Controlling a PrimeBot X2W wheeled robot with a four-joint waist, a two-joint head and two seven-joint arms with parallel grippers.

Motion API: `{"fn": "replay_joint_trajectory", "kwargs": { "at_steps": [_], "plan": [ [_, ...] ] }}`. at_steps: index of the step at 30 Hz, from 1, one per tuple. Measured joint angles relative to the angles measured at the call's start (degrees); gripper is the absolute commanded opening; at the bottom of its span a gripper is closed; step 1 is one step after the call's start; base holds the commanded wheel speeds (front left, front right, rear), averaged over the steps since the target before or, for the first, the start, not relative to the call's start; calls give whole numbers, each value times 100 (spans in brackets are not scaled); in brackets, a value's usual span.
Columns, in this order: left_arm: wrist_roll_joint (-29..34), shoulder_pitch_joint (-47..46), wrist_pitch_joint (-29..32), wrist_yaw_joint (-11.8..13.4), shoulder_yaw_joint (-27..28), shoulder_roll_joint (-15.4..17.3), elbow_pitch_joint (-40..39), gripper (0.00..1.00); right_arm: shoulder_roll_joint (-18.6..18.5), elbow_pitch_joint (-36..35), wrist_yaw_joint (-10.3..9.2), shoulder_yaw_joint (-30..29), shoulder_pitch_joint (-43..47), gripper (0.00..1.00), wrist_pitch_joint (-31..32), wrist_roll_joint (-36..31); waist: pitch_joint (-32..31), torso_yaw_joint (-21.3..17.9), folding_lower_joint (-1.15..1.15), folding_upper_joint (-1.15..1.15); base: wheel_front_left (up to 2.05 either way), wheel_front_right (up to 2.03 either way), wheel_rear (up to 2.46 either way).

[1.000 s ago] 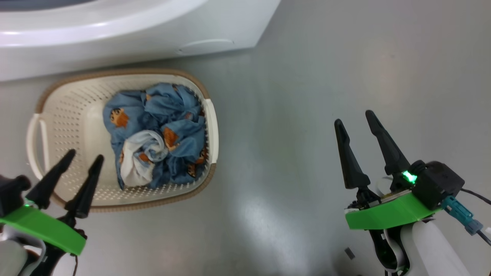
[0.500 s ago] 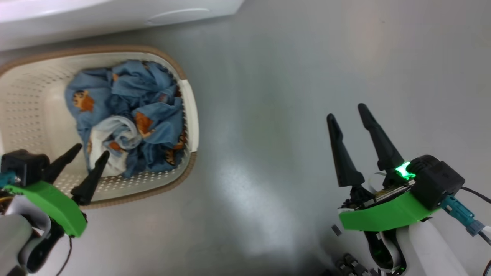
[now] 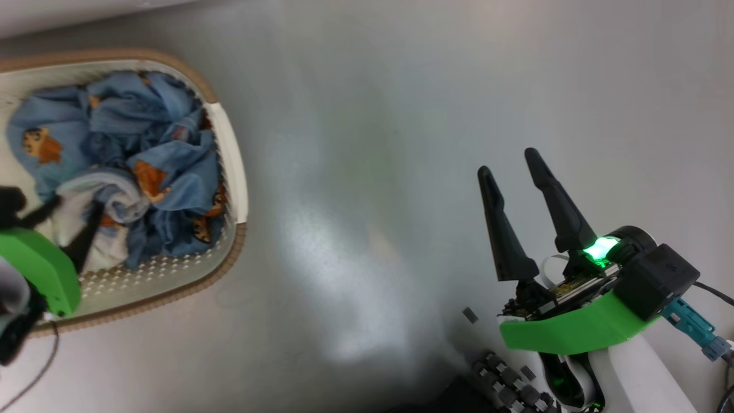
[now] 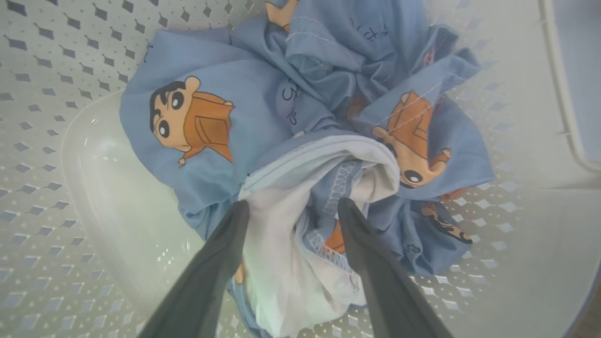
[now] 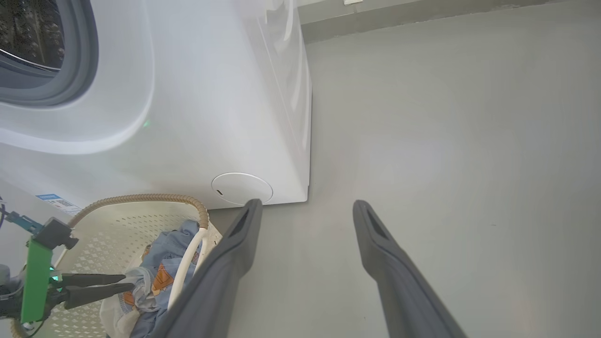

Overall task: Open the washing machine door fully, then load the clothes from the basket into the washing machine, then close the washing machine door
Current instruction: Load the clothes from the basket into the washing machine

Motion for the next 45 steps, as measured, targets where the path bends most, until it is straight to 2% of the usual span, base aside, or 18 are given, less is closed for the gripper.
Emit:
{"fn": "replay_joint_trajectory", "kwargs": {
  "at_steps": [10,16,17,18,19,25,31,45],
  "plan": [
    [-231,-383,325,0,-263,-133,397,100,19,-124,0,165,-1,100,-1,7,280,-257,0,0,0,0,0],
    [-388,-558,636,0,-320,-225,935,100,21,-183,0,248,0,100,0,105,342,-371,0,0,0,0,0],
    [-407,-573,635,0,-333,-242,964,57,21,-194,0,250,0,100,0,105,348,-384,0,0,0,0,0],
    [-409,-584,632,0,-343,-258,964,5,21,-208,0,250,2,100,0,105,353,-393,0,0,0,0,0],
    [-409,-595,605,0,-359,-278,958,0,21,-220,0,250,5,100,0,105,352,-397,0,0,0,0,0],
    [-554,-599,464,0,-439,-354,881,0,22,-218,0,235,12,100,0,105,281,-352,-1,0,0,0,0],
    [-759,-582,37,0,-512,-453,479,0,21,-36,0,154,-7,100,0,99,145,-168,0,0,0,0,0],
    [-1118,-34,-745,0,-687,-479,-392,0,16,528,0,-8,-216,100,0,-70,-692,257,-1,0,0,0,0]
  ]
}}
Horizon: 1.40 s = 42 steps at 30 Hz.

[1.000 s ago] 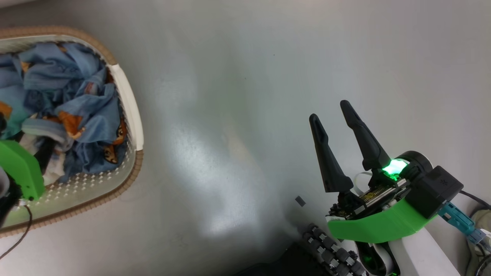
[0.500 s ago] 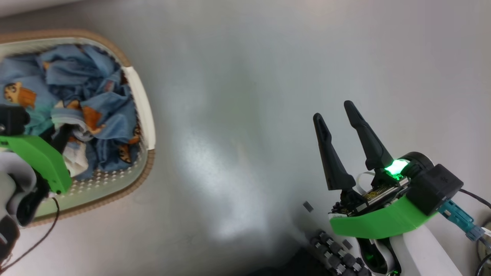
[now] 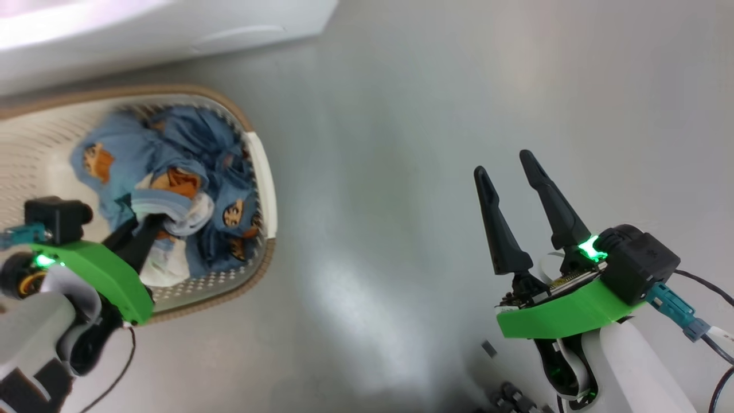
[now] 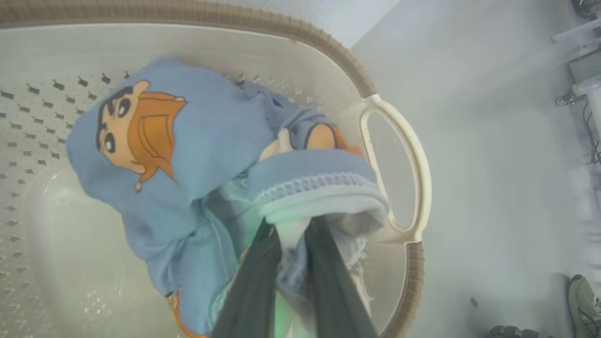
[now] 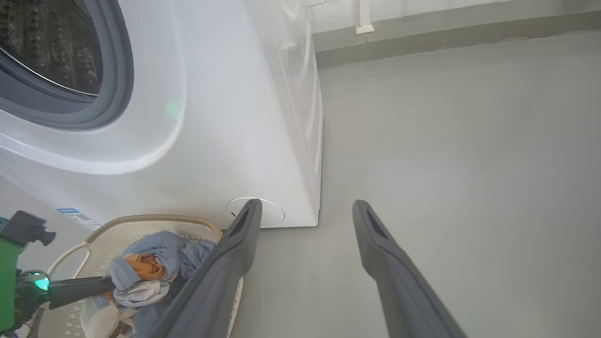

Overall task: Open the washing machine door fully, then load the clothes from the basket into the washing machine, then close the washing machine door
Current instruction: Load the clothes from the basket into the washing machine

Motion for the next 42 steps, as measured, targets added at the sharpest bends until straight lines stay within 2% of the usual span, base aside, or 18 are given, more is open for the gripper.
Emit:
{"fn": "replay_joint_trajectory", "kwargs": {
  "at_steps": [7,20,27,35,42],
  "plan": [
    [34,347,-49,0,354,-45,-430,0,-3,297,0,-130,0,100,0,-98,-552,222,0,0,0,0,0],
    [697,1824,-51,0,2095,-149,-1544,0,-10,862,0,-226,13,100,0,-111,-1740,510,-1,0,0,0,0],
    [1317,2598,-51,0,3012,-361,-2035,0,-11,1173,0,-315,185,100,0,-88,-2403,598,-1,0,0,0,0],
    [2276,3387,-60,2,4276,-903,-2295,0,-10,1506,0,-454,513,100,0,-30,-3232,706,-1,0,0,0,0],
    [2641,3853,-66,87,4769,-1159,-2462,0,-10,1630,0,-506,632,100,0,-30,-3685,776,0,0,0,0,0]
  ]
}}
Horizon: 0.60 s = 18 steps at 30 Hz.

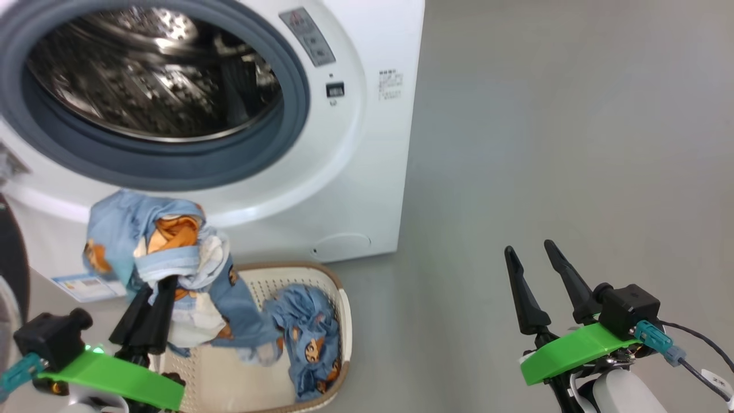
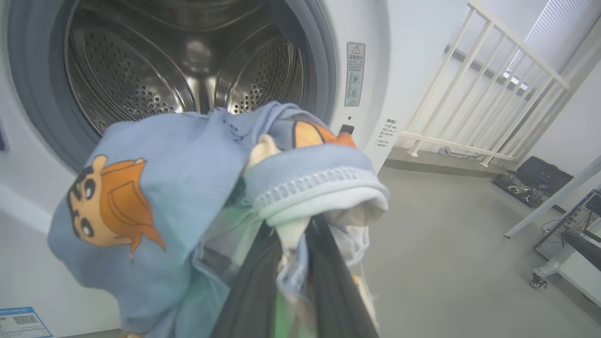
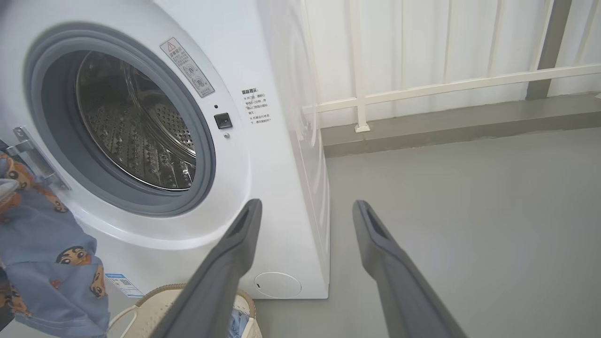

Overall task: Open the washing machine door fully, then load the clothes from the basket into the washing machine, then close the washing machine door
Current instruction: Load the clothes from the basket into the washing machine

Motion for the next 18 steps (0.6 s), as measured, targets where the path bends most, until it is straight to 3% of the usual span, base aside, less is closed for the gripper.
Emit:
{"fn": "replay_joint_trajectory", "kwargs": {
  "at_steps": [8,18],
  "plan": [
    [365,300,-1,203,502,-171,-332,0,-1,66,0,-59,169,100,0,-1,-383,106,0,0,0,0,0],
    [393,446,0,253,559,-241,-339,0,1,109,0,-91,193,100,1,-24,-483,241,1,0,0,0,0]
  ]
}}
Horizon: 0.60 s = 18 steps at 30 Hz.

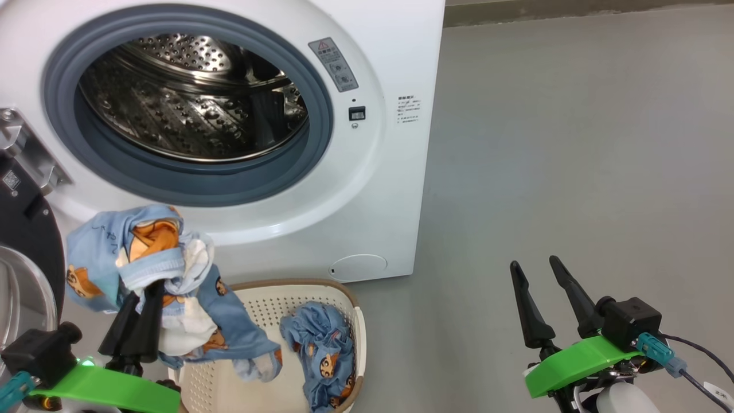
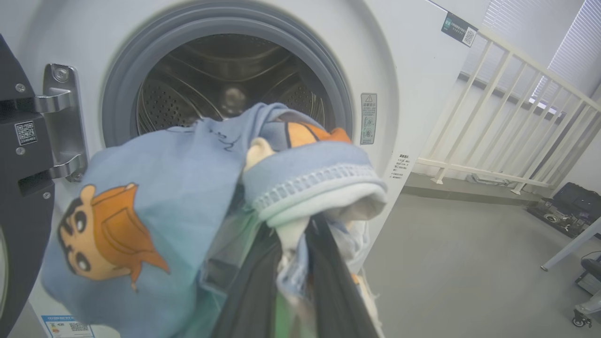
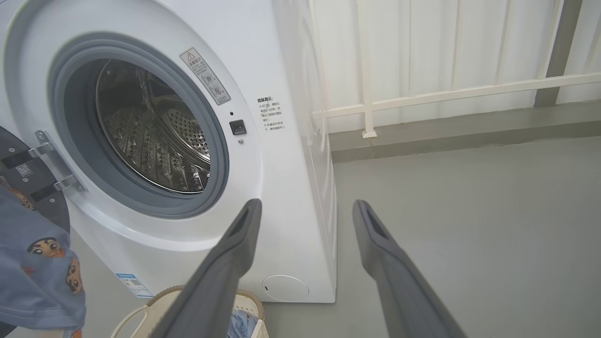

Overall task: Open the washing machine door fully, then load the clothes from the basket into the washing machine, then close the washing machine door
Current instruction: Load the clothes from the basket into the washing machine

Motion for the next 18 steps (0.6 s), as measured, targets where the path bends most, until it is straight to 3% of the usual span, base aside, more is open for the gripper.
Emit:
{"fn": "replay_joint_trajectory", "kwargs": {
  "at_steps": [18],
  "plan": [
    [33,-164,0,-96,-19,-140,314,0,0,-1,0,81,-1,100,0,-58,97,-43,1,0,0,0,0]
  ]
}}
